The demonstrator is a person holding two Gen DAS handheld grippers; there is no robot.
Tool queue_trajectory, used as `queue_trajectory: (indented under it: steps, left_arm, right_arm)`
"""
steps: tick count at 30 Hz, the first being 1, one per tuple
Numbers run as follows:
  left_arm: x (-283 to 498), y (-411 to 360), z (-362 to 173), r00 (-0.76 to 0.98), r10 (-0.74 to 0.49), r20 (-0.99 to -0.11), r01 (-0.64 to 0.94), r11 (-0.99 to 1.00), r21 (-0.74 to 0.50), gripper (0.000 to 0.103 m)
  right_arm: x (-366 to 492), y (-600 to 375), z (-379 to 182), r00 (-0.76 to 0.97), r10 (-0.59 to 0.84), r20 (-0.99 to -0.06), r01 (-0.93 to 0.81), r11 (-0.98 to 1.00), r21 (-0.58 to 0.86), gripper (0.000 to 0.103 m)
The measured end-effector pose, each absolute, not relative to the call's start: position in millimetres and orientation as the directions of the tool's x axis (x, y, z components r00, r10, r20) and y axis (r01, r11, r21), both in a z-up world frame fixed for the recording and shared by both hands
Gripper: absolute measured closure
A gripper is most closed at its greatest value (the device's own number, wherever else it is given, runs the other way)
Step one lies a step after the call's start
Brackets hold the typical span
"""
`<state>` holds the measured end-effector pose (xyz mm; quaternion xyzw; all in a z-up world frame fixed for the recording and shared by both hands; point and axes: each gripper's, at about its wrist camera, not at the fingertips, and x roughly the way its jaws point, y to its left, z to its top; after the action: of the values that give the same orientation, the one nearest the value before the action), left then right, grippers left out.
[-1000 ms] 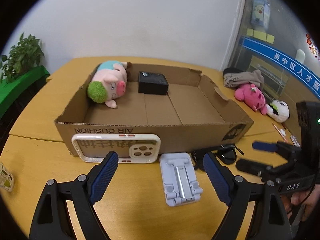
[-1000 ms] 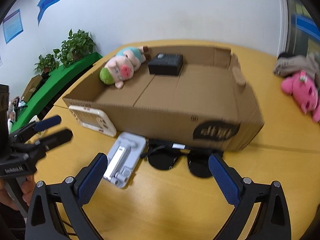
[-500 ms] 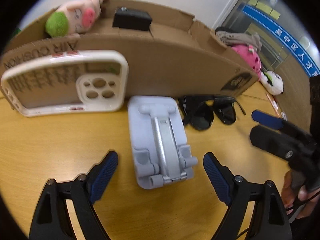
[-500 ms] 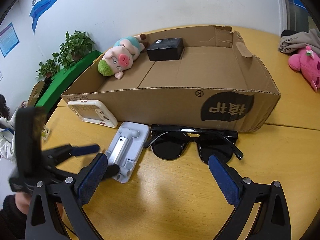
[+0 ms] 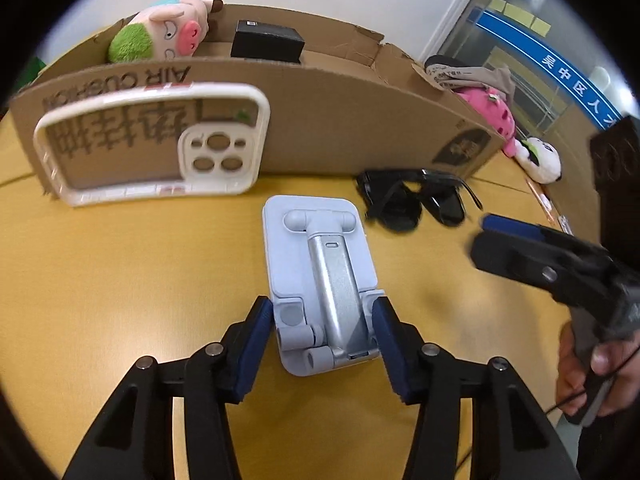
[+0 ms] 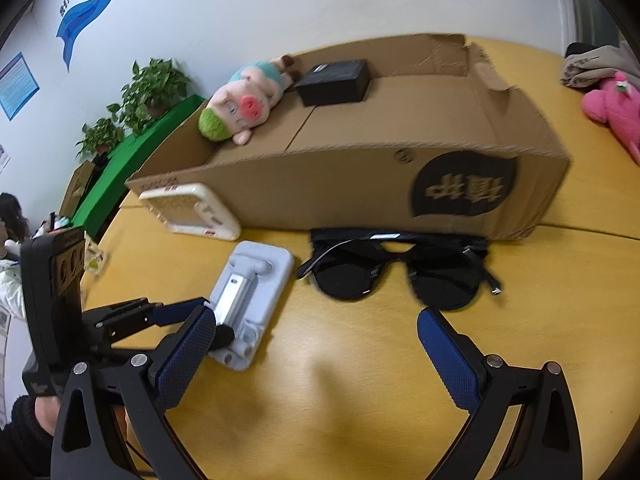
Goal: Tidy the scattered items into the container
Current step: 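Close the left tool on the white phone stand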
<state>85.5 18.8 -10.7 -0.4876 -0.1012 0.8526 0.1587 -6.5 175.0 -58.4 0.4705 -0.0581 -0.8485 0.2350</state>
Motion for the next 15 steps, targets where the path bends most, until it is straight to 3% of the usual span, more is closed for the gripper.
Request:
queue_trajectory:
  steps: [8,10,12,13,15]
  left_arm:
    - [100.2,19.1,-9.1,-0.488,0.363,-0.794,-0.168,-0.932,-0.322,0.052]
    - [99.5,19.1,-9.0,-0.488,0.362,-0.794,-0.171,-0.932,-0.32,0.052]
    - [100.6,19.9,-8.7,-0.493,0.354,-0.795,-0.173,-0.935,-0.309,0.052]
    - [101.6,19.9,-8.5,-0.496,0.35,-0.795,-0.169,-0.937,-0.307,0.052]
    - [102.6,20.9,-7.7,-0.501,0.347,-0.793,-0.171,-0.938,-0.302,0.052]
  right_arm:
    - [-9.2,113.6,-90.9,-0.313,-0.492,-0.812,0.413,-0.841,0.35,0.007]
    - [-6.0,97.8,-93.1,-0.346,-0.451,-0.823,0.448,-0.85,0.277,0.008]
    - [-2.1,83.6,-94.0,-0.358,-0.424,-0.832,0.484,-0.846,0.224,0.018]
    - [-0.6,79.7,-93.0,-0.366,-0.414,-0.833,0.49,-0.847,0.206,0.034]
    - [-0.8,79.3,-91.9,-0.374,-0.402,-0.836,0.48,-0.855,0.197,0.039]
